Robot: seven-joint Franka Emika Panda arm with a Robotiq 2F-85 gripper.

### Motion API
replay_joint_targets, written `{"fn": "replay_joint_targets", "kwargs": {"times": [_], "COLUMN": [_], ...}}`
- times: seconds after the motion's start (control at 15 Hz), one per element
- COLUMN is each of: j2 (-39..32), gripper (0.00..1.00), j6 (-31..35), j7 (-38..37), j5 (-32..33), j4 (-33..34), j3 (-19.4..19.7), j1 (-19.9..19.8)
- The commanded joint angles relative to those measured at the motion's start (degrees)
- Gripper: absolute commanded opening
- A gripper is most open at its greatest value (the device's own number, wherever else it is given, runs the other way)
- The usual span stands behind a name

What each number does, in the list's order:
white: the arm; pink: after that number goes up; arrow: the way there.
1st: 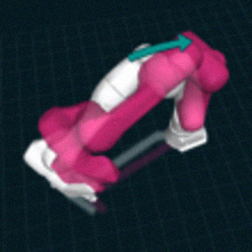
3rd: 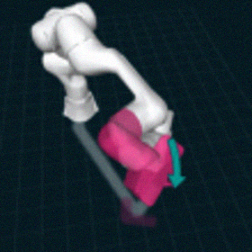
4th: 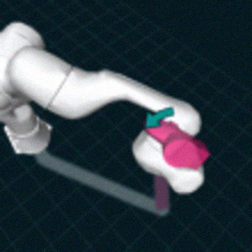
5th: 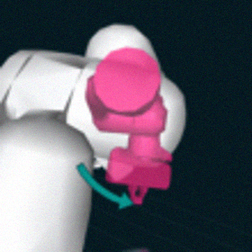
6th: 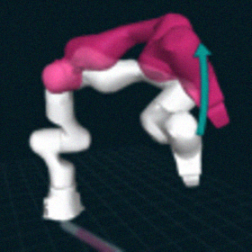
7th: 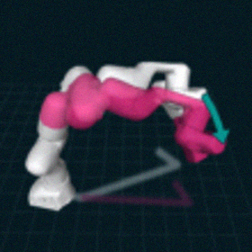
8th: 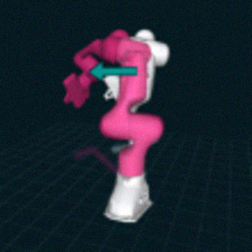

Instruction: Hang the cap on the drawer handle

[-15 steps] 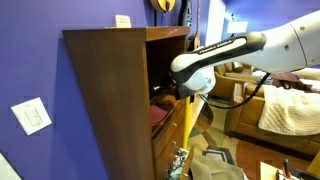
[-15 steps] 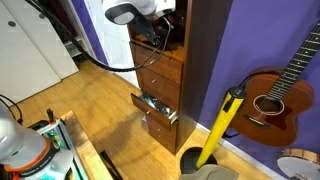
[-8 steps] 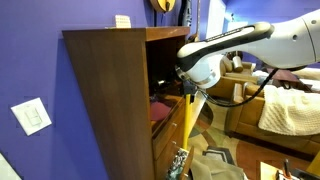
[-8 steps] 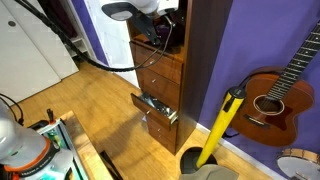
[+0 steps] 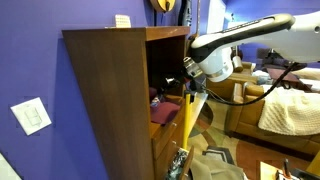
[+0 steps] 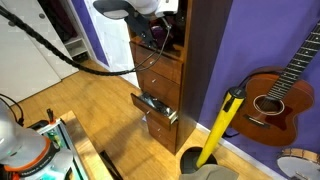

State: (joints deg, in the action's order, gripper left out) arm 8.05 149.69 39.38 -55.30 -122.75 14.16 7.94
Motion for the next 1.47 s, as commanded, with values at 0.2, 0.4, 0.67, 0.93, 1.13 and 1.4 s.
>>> {"fn": "replay_joint_targets", "kwargs": {"times": [0.2, 0.4, 0.67, 0.93, 1.13, 1.4], "j2": [9.4, 13.1, 16.6, 18.1, 17.9, 16.3], "gripper": [0.0, 0.0, 0.0, 0.0, 0.0, 0.0], "j6": [-4.0, -5.6, -7.8, -8.5, -6.4, -1.4], "j7": [0.3, 0.5, 2.5, 2.5, 4.5, 7.8], "j5": [0.5, 1.1, -0.2, 2.0, 2.9, -0.7], "j4": [-9.4, -13.0, -16.8, -20.8, -23.4, -25.3], "j3": [-2.0, -2.0, -1.0, -1.1, -1.0, -0.9], "j1": [-5.6, -7.4, -8.2, -10.0, -10.8, -10.4]}}
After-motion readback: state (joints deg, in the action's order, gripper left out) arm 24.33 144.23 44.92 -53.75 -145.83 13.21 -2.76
